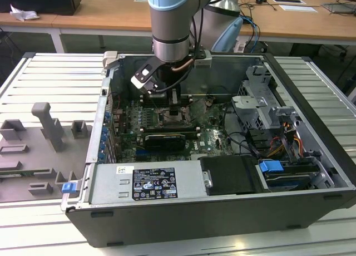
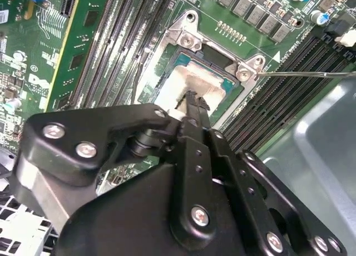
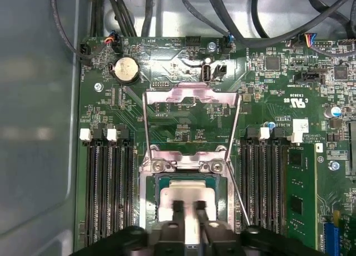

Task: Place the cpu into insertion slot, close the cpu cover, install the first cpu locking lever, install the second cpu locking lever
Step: 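Place the cpu into insertion slot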

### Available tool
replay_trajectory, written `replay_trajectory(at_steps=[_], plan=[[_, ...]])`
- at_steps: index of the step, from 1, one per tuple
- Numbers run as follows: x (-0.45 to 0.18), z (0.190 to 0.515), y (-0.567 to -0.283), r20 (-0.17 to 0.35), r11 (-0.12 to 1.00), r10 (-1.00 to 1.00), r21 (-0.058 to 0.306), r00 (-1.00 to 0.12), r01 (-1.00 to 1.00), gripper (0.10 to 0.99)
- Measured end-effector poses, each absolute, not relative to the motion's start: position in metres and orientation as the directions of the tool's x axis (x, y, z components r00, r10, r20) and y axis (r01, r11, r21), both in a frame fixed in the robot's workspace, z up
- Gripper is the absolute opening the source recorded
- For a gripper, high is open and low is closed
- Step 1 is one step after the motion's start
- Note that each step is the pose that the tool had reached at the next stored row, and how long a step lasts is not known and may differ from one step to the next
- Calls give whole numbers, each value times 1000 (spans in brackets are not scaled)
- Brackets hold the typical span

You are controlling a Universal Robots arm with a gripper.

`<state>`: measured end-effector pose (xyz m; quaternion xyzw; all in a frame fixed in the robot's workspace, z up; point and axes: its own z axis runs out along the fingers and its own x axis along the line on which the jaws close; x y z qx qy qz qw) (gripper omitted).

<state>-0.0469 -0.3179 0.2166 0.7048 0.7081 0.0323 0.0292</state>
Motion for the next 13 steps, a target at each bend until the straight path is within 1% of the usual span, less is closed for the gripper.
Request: replay_trajectory(at_steps=[1,13], plan=[[-47,217,-318,4,5,1000,87,-5,996,106],[-47,219,-318,3,5,1000,87,-5,996,106]])
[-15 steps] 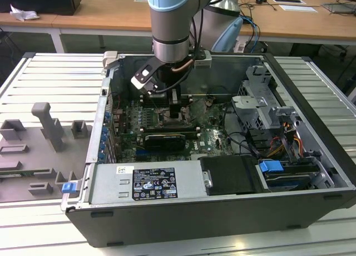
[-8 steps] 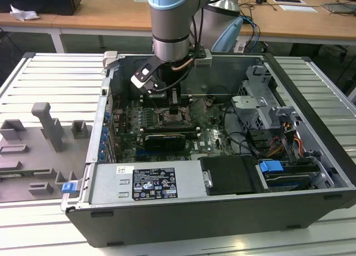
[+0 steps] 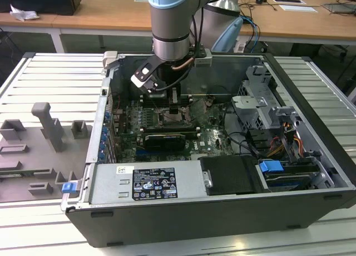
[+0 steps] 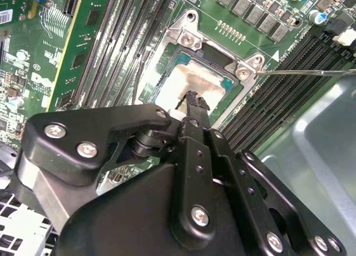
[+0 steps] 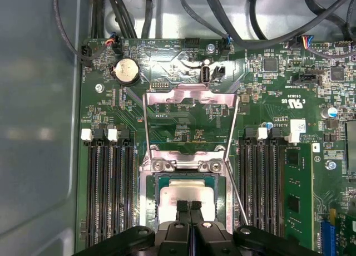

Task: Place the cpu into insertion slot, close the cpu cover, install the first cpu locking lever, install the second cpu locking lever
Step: 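Place the cpu into insertion slot, then close the cpu cover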

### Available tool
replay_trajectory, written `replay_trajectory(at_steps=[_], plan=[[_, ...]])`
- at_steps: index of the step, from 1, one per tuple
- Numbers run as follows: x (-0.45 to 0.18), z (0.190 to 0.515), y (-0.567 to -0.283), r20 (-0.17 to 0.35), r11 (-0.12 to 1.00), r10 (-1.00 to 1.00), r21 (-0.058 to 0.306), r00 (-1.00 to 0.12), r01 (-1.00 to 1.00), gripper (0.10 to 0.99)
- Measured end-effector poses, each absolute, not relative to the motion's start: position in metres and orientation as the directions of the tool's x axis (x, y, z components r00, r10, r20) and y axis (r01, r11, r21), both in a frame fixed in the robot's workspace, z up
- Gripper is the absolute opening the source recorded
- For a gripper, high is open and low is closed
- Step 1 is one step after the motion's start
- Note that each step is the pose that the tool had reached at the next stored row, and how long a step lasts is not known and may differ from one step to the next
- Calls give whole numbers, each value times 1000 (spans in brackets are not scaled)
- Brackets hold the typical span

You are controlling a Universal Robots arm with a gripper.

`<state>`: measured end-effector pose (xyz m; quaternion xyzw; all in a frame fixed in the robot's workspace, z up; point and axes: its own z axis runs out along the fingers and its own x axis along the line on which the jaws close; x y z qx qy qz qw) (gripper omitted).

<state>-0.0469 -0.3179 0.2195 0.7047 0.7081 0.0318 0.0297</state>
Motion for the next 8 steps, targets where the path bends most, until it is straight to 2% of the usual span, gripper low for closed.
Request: replay_trajectory(at_steps=[8], plan=[[-45,221,-318,-1,5,1000,86,-5,996,106]])
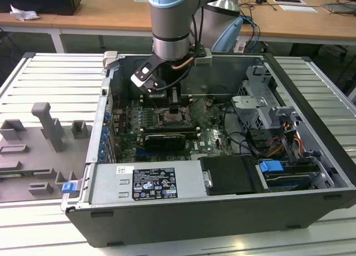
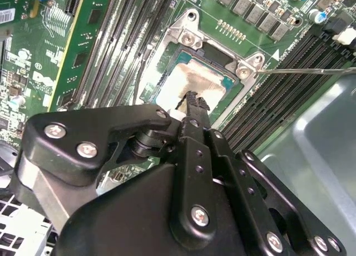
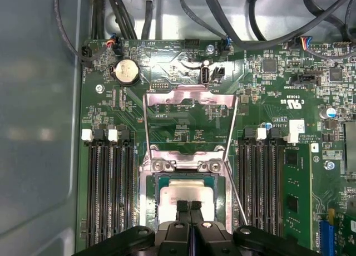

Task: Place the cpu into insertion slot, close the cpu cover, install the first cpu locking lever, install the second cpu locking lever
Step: 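Close the cpu cover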

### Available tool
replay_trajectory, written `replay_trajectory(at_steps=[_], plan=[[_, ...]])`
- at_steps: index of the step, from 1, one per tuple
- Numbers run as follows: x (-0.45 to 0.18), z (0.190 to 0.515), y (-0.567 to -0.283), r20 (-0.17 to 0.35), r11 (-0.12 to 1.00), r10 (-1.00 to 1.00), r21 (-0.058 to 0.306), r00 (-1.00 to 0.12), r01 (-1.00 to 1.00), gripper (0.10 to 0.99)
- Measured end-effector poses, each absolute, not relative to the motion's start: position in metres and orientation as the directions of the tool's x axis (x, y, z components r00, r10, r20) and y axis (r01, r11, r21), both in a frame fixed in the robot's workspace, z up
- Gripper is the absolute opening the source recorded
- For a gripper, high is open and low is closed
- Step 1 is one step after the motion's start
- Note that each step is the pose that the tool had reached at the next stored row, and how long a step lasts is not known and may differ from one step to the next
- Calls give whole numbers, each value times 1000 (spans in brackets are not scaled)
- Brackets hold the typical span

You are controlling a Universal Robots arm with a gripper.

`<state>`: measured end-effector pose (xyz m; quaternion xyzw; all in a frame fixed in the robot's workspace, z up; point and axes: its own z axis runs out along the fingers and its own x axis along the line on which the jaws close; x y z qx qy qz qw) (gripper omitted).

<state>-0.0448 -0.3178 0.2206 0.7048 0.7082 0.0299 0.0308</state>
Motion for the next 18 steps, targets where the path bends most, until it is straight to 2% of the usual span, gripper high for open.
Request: replay_trajectory(at_steps=[18], plan=[[-38,233,-318,-11,6,1000,82,-5,997,106]])
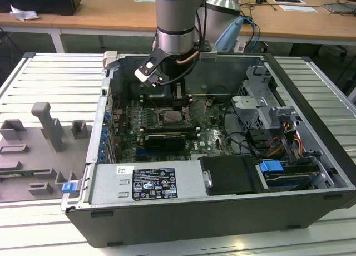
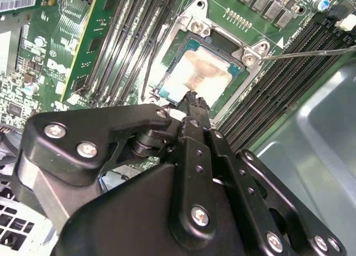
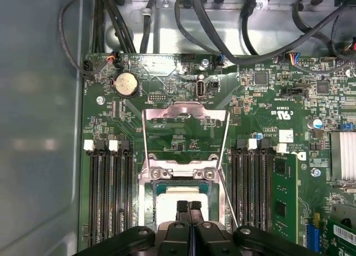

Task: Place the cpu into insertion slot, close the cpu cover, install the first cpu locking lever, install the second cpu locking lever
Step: 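Close the cpu cover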

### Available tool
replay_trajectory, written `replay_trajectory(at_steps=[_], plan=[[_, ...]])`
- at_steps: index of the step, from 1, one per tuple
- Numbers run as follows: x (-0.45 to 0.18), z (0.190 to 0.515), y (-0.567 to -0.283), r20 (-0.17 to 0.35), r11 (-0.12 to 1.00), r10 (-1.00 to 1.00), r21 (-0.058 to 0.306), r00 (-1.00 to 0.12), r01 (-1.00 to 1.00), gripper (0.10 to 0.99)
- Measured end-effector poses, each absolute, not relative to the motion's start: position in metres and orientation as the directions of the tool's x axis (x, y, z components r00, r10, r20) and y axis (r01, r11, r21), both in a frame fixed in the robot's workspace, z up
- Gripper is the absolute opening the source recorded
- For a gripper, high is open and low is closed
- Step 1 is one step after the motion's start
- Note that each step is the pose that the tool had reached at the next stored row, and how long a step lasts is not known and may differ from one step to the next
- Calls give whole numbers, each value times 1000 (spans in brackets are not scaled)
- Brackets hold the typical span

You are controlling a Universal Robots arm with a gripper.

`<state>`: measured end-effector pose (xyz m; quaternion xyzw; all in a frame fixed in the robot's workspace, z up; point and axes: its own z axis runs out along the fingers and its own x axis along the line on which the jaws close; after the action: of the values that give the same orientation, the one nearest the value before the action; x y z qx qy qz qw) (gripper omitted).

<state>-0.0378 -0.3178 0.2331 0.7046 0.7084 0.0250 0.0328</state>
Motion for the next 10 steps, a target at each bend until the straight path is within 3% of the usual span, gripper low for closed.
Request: replay_trajectory(at_steps=[10], plan=[[-33,244,-318,-11,6,1000,81,-5,997,106]])
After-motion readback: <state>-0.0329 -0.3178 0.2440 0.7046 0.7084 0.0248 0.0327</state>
